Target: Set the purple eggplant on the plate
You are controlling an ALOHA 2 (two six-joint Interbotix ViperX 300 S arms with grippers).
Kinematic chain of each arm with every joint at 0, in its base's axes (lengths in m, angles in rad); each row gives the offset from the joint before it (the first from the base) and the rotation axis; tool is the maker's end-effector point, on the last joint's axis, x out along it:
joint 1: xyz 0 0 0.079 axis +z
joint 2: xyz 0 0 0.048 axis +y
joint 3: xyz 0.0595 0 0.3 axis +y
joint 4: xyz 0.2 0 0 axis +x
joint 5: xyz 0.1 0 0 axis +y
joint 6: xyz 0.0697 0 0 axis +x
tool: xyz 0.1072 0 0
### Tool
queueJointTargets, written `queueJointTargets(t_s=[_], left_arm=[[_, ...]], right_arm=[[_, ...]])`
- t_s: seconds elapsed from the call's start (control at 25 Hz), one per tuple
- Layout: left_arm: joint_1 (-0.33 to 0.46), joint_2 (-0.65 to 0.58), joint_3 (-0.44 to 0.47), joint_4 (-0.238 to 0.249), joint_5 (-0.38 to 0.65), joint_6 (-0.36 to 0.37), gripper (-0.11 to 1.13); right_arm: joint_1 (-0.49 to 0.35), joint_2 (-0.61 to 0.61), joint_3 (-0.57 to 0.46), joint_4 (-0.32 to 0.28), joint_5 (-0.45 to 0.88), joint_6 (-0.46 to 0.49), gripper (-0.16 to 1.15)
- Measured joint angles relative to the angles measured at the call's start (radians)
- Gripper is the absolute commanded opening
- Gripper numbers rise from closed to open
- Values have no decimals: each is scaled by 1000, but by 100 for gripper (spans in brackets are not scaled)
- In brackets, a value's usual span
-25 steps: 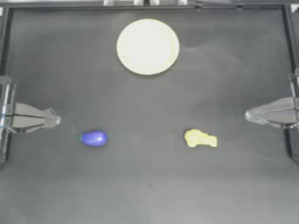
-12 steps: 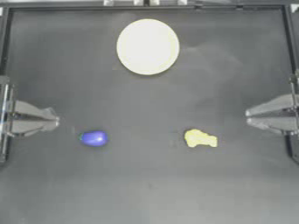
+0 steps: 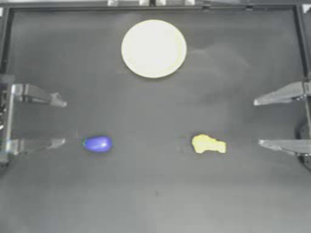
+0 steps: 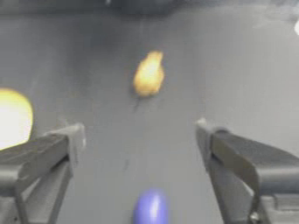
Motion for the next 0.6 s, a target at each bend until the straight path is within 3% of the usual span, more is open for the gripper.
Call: queueJointTargets(t_s=[0.24,0.6], left_arm=[[31,221,-80,5,149,-2,103],[15,422,-127,11,161,0,103]], right_arm=[[-2,5,0,18,0,0,100],[-2,6,0,21,0,2,100]])
